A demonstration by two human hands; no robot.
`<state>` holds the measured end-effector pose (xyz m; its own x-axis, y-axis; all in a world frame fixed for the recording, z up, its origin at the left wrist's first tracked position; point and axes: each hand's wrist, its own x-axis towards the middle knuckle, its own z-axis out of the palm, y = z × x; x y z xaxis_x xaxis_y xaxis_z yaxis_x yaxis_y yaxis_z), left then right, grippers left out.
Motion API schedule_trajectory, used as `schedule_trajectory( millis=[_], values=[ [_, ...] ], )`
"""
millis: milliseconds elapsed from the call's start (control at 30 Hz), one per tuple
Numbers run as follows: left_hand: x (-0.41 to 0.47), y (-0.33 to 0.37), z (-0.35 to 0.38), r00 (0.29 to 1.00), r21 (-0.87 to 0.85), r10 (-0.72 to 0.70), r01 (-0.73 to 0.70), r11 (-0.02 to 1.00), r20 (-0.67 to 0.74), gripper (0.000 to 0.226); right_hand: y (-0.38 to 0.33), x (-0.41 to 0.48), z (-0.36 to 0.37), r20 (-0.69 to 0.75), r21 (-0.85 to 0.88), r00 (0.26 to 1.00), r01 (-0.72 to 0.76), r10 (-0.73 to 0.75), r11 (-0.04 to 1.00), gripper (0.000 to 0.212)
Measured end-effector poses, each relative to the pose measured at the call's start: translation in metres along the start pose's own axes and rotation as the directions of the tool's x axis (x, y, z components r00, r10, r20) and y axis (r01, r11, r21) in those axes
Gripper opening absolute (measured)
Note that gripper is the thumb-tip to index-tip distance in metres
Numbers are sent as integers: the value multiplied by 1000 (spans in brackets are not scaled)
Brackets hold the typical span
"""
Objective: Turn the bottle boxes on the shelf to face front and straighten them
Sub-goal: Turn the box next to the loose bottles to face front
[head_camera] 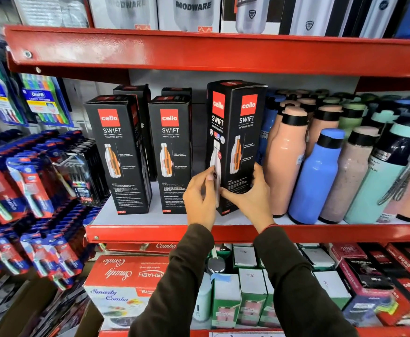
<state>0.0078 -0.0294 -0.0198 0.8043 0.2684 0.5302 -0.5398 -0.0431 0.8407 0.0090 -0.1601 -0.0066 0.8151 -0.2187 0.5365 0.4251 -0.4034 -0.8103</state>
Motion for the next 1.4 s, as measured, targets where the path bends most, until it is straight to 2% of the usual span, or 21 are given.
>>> schedule_trajectory(
  millis=[100, 167, 267, 367, 567, 700, 933, 1400],
  values=[
    [5, -3, 1, 999, 124, 31, -33, 992, 19, 40, 1, 1, -4, 19, 23, 999, -28, 28, 999, 91],
    [9, -6, 0, 997, 168, -22, 8, 986, 77, 44, 0, 1, -7, 53, 36, 998, -37, 35, 999, 90],
    [15, -10, -5, 976, 115, -104, 82, 990, 194, 45, 2, 3, -11, 128, 71, 991, -39, 30, 997, 98],
    [17, -13, -9, 965, 79, -100, 83, 993, 242, 45, 6, 7, -14, 203, 75, 978, -61, 44, 995, 106],
    [9, -18, -6, 979, 21, -75, 72, 997, 190, 47, 4, 11, -15, 237, 77, 971, -57, 37, 995, 83],
    [7, -19, -4, 988, 51, -58, 51, 997, 143, 49, 3, 13, -13, 263, 57, 964, -52, 35, 997, 73],
    [10, -24, 3, 990, 111, -68, 54, 992, 127, 51, 15, 15, 0, 238, -78, 967, -76, 93, 994, 72],
    [8, -39, 5, 992, 169, -96, 80, 982, 84, 49, 31, 15, 11, 221, -99, 972, -54, 75, 994, 72]
  ],
)
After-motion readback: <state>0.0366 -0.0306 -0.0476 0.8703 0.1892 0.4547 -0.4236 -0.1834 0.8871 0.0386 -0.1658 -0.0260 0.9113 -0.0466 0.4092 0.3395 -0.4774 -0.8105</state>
